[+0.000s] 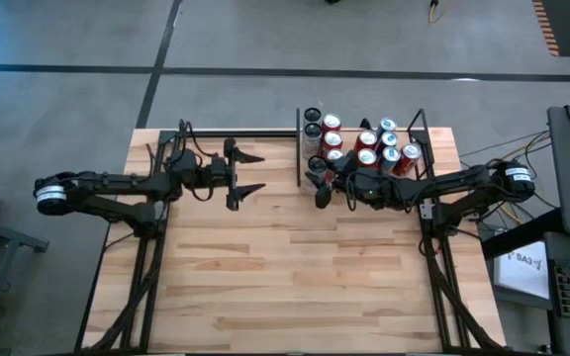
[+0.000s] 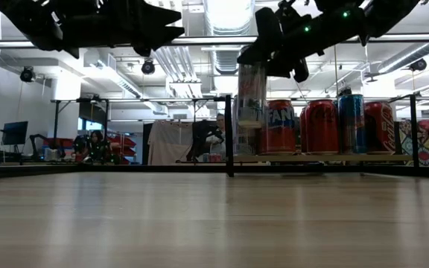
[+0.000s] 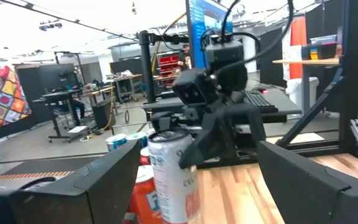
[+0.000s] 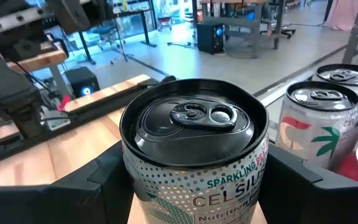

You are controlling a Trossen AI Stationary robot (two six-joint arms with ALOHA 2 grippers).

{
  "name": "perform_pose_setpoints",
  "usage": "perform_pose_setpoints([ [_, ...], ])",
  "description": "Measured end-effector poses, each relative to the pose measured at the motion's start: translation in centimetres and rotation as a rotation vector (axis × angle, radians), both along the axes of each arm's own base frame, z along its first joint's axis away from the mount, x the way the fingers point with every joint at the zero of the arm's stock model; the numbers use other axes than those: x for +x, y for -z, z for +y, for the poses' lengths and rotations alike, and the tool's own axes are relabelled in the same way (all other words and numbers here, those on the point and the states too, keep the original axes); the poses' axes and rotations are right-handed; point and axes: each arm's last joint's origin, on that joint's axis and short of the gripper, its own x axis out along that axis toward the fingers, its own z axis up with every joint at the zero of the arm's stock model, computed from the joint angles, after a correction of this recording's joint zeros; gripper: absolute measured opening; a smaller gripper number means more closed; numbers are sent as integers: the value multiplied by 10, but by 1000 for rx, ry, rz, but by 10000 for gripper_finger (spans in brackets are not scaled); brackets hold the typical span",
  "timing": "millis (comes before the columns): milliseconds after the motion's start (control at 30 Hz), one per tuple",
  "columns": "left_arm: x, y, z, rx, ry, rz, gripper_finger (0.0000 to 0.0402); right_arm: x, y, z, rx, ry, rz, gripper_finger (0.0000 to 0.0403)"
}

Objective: Place canned beverage on shelf
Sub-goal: Put the white soda can on the shelf aligned with the other white soda cans

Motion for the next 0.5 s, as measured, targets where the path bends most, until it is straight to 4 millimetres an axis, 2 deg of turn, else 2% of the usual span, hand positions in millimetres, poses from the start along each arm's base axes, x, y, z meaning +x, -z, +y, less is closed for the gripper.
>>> perform_pose_setpoints([
  [200, 0, -8, 7, 5, -25, -15, 309, -1, 1, -2, -3, 31, 7, 249],
  [500, 0, -9, 11, 7, -44, -10, 309, 1, 6, -2, -4, 64, 20, 249],
])
